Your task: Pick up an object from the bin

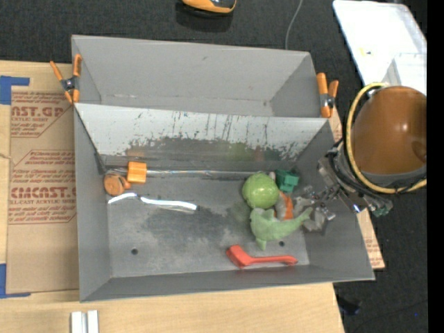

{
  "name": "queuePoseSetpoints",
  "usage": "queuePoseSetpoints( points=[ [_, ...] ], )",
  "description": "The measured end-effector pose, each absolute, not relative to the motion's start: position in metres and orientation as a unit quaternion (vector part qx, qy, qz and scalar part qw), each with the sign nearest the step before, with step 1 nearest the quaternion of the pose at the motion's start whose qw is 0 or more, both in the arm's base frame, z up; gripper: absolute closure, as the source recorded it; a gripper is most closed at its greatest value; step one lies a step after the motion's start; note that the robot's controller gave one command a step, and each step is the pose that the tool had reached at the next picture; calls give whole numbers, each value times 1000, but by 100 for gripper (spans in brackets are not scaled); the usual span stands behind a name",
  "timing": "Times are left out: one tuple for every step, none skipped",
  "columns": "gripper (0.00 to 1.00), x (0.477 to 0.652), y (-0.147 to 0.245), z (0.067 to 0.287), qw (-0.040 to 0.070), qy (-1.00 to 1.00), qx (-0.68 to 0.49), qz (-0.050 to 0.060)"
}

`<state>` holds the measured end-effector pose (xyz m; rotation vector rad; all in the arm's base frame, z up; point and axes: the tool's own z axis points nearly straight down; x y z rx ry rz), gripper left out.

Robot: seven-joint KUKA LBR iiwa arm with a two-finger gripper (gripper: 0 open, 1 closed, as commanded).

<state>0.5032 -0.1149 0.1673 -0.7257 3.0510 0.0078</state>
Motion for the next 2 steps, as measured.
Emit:
queuePoseSetpoints(
  points=[
    [100,499,-109,169,6,936,-351,1],
    [100,496,-112,211,4,911,-413,3]
  ],
)
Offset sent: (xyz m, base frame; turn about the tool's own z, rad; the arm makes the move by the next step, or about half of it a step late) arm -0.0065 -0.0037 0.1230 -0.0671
